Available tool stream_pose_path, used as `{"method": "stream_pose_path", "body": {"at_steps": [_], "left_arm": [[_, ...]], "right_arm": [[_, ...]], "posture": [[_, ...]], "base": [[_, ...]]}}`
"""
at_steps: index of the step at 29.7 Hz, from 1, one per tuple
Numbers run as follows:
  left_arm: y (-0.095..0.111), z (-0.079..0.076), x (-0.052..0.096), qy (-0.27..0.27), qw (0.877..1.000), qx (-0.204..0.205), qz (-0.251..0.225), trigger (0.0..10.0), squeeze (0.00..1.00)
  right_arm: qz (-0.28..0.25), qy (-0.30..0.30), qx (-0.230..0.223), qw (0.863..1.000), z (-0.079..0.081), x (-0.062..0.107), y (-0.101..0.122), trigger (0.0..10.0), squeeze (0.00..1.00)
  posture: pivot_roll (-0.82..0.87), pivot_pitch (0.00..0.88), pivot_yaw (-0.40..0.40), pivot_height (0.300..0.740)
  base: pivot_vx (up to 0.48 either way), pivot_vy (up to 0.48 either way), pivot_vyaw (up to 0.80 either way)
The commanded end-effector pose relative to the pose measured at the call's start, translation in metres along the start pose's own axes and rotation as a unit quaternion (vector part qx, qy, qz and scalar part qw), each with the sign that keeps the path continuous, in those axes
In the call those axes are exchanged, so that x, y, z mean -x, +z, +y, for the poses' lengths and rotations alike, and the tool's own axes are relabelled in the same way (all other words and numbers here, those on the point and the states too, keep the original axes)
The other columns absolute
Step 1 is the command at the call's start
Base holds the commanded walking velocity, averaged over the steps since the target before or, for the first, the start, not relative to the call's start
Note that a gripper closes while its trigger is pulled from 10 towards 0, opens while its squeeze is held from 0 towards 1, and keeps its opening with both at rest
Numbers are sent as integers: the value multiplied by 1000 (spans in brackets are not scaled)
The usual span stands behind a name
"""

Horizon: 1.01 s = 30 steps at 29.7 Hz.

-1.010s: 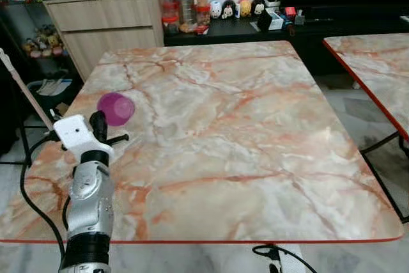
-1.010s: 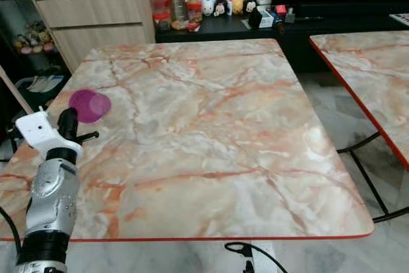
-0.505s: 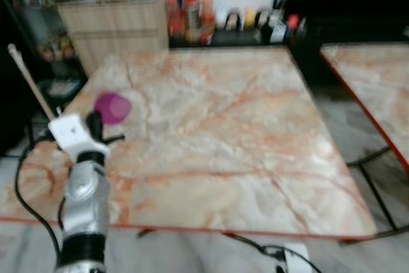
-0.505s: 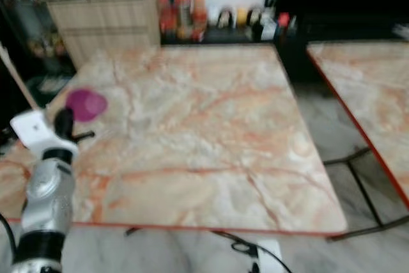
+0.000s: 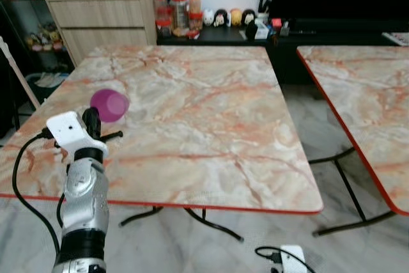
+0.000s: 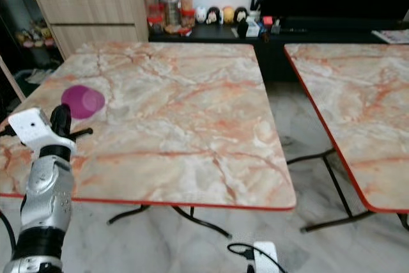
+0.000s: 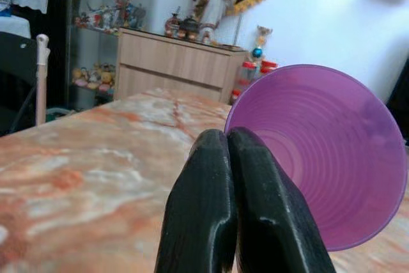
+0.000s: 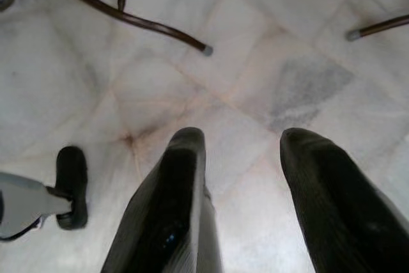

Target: Setting the table

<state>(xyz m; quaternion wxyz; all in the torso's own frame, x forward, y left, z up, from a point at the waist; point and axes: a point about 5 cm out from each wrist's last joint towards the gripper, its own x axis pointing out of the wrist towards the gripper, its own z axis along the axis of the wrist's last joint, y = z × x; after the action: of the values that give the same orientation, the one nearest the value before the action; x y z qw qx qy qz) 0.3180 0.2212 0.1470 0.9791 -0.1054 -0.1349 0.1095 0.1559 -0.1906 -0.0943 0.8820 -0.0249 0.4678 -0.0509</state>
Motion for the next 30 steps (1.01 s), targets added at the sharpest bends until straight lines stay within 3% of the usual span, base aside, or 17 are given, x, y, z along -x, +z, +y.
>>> {"method": "stream_pose_path", "body": {"at_steps": [1, 14, 30], "left_arm": [[2, -1, -1, -1, 1000, -1, -3, 10000, 0], [-2, -14, -2, -14, 1000, 10, 2, 10000, 0], [-2, -6, 0, -7, 1000, -4, 4, 10000, 0]], "right_arm": [[-6, -6, -8, 1000, -2, -1, 4, 10000, 0], [-29, 5, -3, 1000, 5, -4, 21, 10000, 0], [-24, 5, 2, 1000, 4, -3, 18, 10000, 0]], "posture": [[51, 0, 28, 740], [52, 0, 31, 740], [54, 0, 29, 740]], "base": [[0, 0, 0], [0, -18, 0], [0, -314, 0]]}}
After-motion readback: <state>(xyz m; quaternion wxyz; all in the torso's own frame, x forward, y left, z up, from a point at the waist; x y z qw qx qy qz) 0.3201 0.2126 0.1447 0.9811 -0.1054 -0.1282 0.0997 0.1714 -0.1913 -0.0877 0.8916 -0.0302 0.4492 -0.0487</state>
